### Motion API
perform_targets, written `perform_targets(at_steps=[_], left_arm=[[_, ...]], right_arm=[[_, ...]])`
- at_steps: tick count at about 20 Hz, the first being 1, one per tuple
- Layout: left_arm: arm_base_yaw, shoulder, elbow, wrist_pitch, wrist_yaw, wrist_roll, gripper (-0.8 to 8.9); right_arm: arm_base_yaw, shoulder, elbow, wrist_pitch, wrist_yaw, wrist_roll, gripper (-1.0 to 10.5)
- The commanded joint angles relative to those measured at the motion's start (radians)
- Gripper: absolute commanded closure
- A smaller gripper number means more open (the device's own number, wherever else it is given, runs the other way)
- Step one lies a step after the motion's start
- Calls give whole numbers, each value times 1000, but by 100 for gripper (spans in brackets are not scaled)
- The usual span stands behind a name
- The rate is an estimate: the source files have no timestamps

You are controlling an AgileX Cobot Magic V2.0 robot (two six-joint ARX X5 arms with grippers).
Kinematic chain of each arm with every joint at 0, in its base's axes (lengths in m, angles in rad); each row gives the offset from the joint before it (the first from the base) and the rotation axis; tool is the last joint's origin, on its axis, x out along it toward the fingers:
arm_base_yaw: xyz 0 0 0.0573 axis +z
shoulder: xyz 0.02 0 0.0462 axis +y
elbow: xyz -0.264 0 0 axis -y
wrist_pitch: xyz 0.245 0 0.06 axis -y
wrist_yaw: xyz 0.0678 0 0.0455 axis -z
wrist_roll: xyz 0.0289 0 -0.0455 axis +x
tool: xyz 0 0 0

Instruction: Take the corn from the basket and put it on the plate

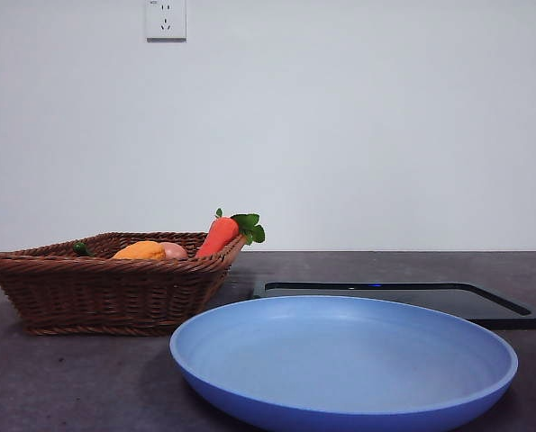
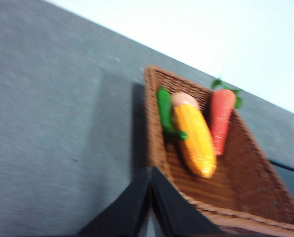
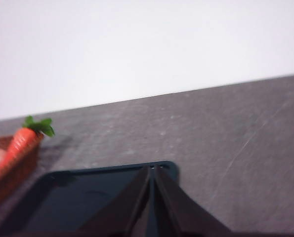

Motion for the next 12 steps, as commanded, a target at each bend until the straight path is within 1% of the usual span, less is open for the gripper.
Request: perform_targets(at_steps=[1, 3, 7, 10, 12], left_arm=[[0, 0, 48, 8, 58, -47, 806], [0, 0, 85, -15, 84, -68, 806], [0, 14, 169, -108, 95, -73, 806], [0, 43, 238, -187, 105, -57, 806], [0, 74, 288, -237, 130, -39, 806]], right_arm=[[0, -2, 37, 0, -6, 139, 945], [0, -2, 76, -29, -7, 153, 945], [0, 9, 168, -127, -2, 149, 945], [0, 45, 252, -216, -14, 132, 945], [0, 84, 315, -284, -42, 110, 945]])
